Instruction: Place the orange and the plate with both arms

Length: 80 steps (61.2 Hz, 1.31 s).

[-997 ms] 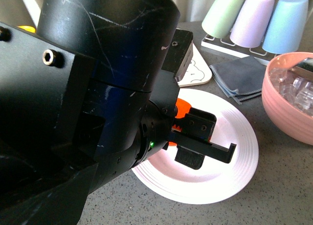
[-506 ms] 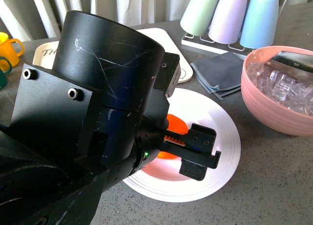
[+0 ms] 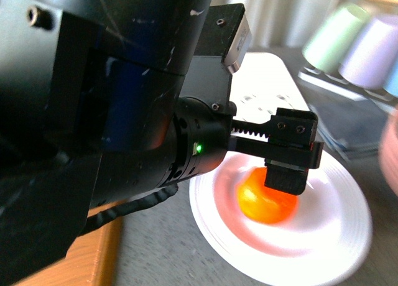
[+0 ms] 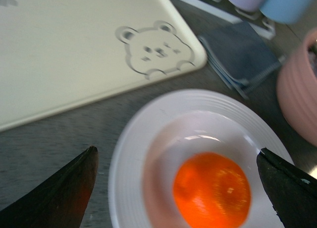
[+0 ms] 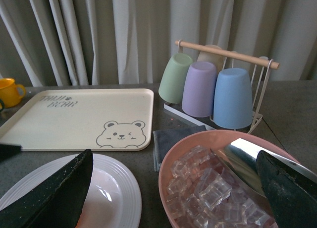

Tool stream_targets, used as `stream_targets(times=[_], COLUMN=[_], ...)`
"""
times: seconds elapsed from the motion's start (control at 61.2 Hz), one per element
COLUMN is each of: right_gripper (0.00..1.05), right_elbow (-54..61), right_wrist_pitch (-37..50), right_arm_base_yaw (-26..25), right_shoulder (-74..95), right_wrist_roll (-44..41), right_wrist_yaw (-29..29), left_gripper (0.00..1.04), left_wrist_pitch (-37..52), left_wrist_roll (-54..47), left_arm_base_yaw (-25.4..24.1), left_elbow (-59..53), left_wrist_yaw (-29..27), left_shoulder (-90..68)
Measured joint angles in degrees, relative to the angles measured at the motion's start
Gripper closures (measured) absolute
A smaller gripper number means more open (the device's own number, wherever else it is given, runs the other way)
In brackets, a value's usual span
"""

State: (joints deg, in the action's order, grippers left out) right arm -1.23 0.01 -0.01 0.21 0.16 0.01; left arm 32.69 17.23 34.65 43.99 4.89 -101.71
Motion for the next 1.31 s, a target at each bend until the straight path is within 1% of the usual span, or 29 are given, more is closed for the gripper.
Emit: stream_targets(times=[0.082, 0.163, 0.18, 0.196, 0.212, 0.229, 0.245, 0.261, 0.278, 0.294, 0.327, 0.343, 0.376, 0.441, 0.555, 0.572, 0.653, 0.67, 0.899, 0.948, 0.98, 1.029, 1.095, 1.307], right_gripper=[0.09, 0.09, 0.09, 0.09, 0.09, 0.09, 0.09, 0.09, 0.09, 0.09, 0.09, 0.09, 0.09, 0.09, 0.09, 0.09, 0.09, 0.09, 0.09, 0.09, 0.09, 0.09, 0.09, 0.09], right_elbow=[0.00, 0.00, 0.00, 0.00, 0.00, 0.00, 0.00, 0.00, 0.00, 0.00, 0.00, 0.00, 0.00, 0.00, 0.00, 0.00, 0.00, 0.00, 0.00, 0.00, 0.00, 0.00, 0.00, 0.00], right_wrist_pitch=[0.00, 0.00, 0.00, 0.00, 0.00, 0.00, 0.00, 0.00, 0.00, 0.00, 0.00, 0.00, 0.00, 0.00, 0.00, 0.00, -0.02, -0.02, -0.02, -0.02, -0.02, -0.02, -0.02, -0.02], right_arm_base_yaw=[0.00, 0.00, 0.00, 0.00, 0.00, 0.00, 0.00, 0.00, 0.00, 0.00, 0.00, 0.00, 0.00, 0.00, 0.00, 0.00, 0.00, 0.00, 0.00, 0.00, 0.00, 0.00, 0.00, 0.00], right_shoulder=[0.02, 0.02, 0.02, 0.02, 0.02, 0.02, 0.02, 0.02, 0.02, 0.02, 0.02, 0.00, 0.00, 0.02, 0.02, 0.02, 0.02, 0.02, 0.02, 0.02, 0.02, 0.00, 0.02, 0.02], right_wrist_roll=[0.02, 0.02, 0.02, 0.02, 0.02, 0.00, 0.00, 0.02, 0.02, 0.02, 0.02, 0.02, 0.02, 0.02, 0.02, 0.02, 0.02, 0.02, 0.02, 0.02, 0.02, 0.02, 0.02, 0.02], right_wrist_yaw=[-0.02, -0.02, -0.02, 0.02, -0.11, -0.20, -0.11, -0.04, -0.02, 0.00, 0.07, 0.13, 0.13, -0.07, -0.04, -0.04, -0.02, -0.02, -0.04, -0.04, -0.04, -0.04, 0.00, -0.02], left_gripper=[0.09, 0.09, 0.11, 0.17, 0.20, 0.24, 0.25, 0.29, 0.33, 0.34, 0.42, 0.43, 0.50, 0.61, 0.84, 0.86, 1.02, 1.04, 1.03, 1.03, 1.03, 1.03, 1.03, 1.03], left_wrist_pitch=[-0.44, -1.07, 0.96, 7.13, 11.21, 14.64, 16.13, 18.47, 19.52, 19.61, 19.54, 19.52, 19.41, 19.02, 17.18, 17.00, 15.50, 15.30, 9.90, 11.76, 11.82, 10.45, 8.26, 0.28], left_wrist_roll=[0.50, 0.66, -0.50, -2.86, -5.25, -6.99, -7.85, -9.44, -10.38, -10.93, -12.87, -13.18, -14.12, -15.08, -16.06, -16.09, -16.37, -16.37, -16.59, -16.59, -16.61, -16.66, -16.63, -16.66], left_arm_base_yaw=[-4.37, -10.23, -10.67, -11.61, -12.33, -13.18, -13.66, -14.73, -15.91, -16.52, -18.88, -19.37, -20.81, -21.97, -24.48, -24.63, -25.86, -25.97, -29.03, -29.46, -31.36, -33.20, -34.23, -34.40], left_elbow=[-2.29, -5.62, -6.84, -9.42, -11.39, -13.49, -14.58, -16.76, -18.86, -19.80, -23.41, -24.20, -26.84, -29.46, -33.46, -33.73, -35.63, -35.80, -39.63, -40.85, -41.68, -42.58, -43.08, -43.10], left_wrist_yaw=[-0.20, 0.70, -1.97, -8.48, -12.33, -15.12, -16.33, -18.36, -19.12, -19.19, -19.32, -19.32, -18.91, -17.33, -15.04, -14.88, -13.00, -12.85, -10.45, -10.05, -6.75, -5.27, -5.22, -4.92], left_shoulder=[4.52, 10.99, 11.74, 13.07, 14.05, 15.30, 16.09, 17.90, 20.15, 21.40, 26.45, 27.63, 31.67, 35.78, 40.54, 40.89, 44.48, 44.89, 54.05, 54.18, 54.97, 56.33, 58.77, 67.93])
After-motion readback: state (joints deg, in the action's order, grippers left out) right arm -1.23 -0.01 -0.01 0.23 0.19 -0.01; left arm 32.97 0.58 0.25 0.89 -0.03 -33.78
